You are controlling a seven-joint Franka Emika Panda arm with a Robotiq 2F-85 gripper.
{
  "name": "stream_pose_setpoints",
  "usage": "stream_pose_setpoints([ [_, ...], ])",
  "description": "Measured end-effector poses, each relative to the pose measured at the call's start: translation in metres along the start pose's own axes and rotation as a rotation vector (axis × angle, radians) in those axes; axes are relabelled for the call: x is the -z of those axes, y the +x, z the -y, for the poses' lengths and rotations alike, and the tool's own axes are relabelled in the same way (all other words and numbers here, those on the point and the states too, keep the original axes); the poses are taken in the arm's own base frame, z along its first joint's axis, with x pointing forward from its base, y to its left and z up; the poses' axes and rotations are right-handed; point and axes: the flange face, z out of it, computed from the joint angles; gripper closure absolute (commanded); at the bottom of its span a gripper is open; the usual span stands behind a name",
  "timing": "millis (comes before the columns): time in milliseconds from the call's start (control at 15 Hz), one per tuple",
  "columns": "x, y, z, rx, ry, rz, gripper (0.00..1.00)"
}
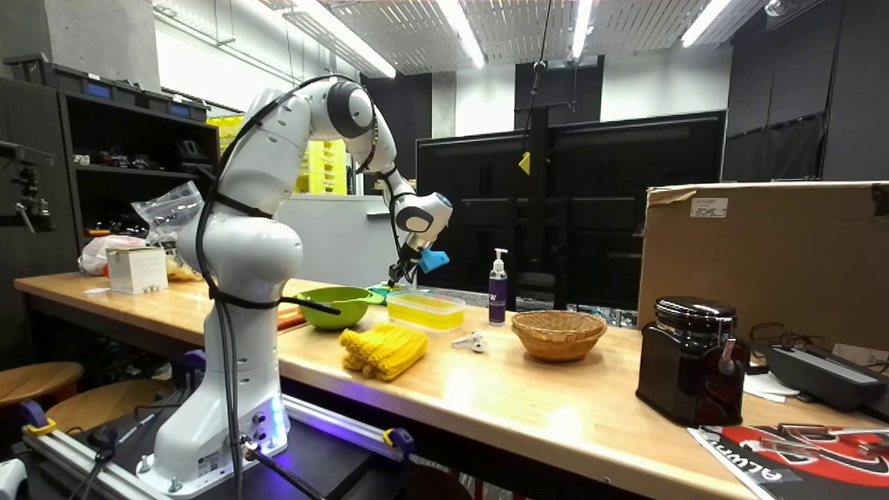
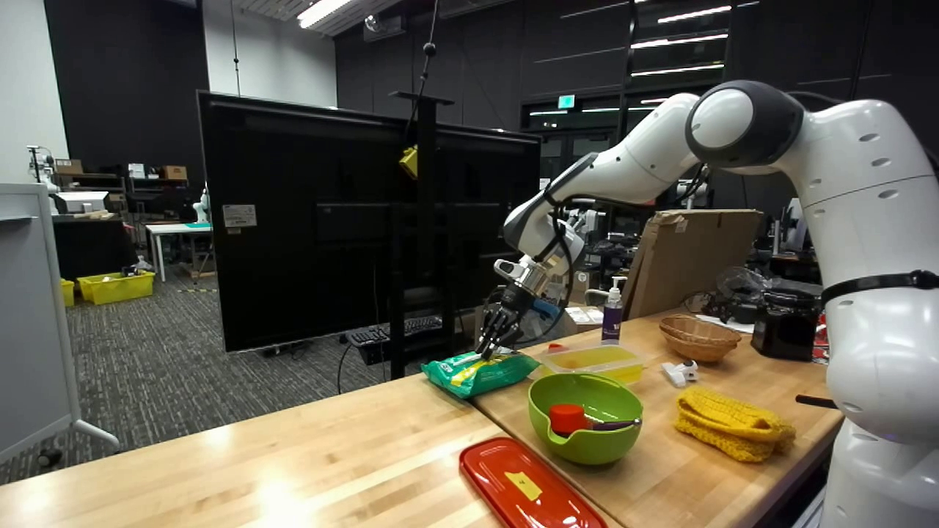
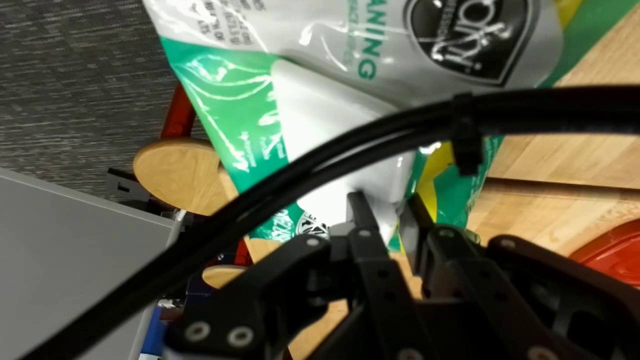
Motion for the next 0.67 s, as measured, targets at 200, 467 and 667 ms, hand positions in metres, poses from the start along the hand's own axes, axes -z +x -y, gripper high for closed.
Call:
stream_pose_setpoints([
  [200,-0.002,-0.002,0.006,-0.002,0.066,-0.021,1.00],
  [467,-0.012,-0.011,0.023,-0.021,0.215,-0.041,1.00],
  [667,-0.012,-0.013,0.026,-0.029,0.276,-0.031,0.74],
])
